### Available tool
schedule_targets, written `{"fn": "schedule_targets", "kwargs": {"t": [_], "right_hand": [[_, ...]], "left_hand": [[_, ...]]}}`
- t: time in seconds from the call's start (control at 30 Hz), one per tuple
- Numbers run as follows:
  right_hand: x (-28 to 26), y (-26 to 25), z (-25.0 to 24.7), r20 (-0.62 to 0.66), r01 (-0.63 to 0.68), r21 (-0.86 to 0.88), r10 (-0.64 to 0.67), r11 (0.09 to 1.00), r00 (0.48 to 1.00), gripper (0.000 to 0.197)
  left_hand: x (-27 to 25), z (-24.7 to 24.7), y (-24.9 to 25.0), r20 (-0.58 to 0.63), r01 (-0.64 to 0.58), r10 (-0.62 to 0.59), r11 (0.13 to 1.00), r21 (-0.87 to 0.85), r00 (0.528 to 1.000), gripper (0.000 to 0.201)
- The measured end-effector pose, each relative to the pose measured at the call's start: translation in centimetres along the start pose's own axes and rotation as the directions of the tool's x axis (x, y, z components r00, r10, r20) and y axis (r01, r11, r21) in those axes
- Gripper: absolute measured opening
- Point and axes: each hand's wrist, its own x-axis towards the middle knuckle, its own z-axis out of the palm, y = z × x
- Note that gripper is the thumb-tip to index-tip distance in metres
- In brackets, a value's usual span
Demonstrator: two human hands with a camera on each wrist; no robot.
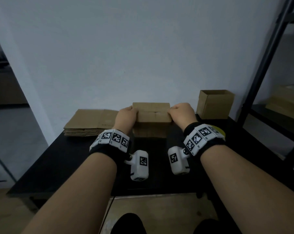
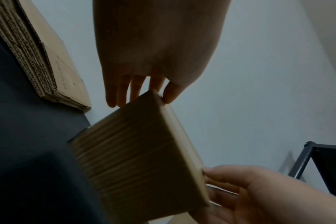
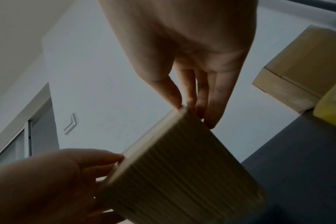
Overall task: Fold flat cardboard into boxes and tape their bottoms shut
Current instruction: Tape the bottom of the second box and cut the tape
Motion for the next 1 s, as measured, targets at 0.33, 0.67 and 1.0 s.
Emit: {"fn": "schedule_targets", "kwargs": {"t": [0.33, 0.67, 1.0], "right_hand": [[-0.4, 1.8, -0.8, 0.191, -0.116, -0.139, 0.142, 0.983, 0.971, 0.034], [0.7, 2.0, -0.3, 0.236, -0.174, -0.160, 0.209, 0.972, 0.949, 0.023], [3.3, 1.6, -3.1, 0.180, -0.187, -0.140, 0.210, 0.972, 0.961, 0.020]], "left_hand": [[0.4, 0.6, -1.8, 0.037, 0.006, -0.010, 0.993, 0.119, 0.999, 0.018], [0.6, 1.9, -2.1, 0.100, 0.050, -0.087, 0.942, 0.332, 0.991, 0.020], [3.7, 4.9, 0.2, 0.041, 0.017, -0.024, 0.987, 0.163, 0.999, 0.031]]}}
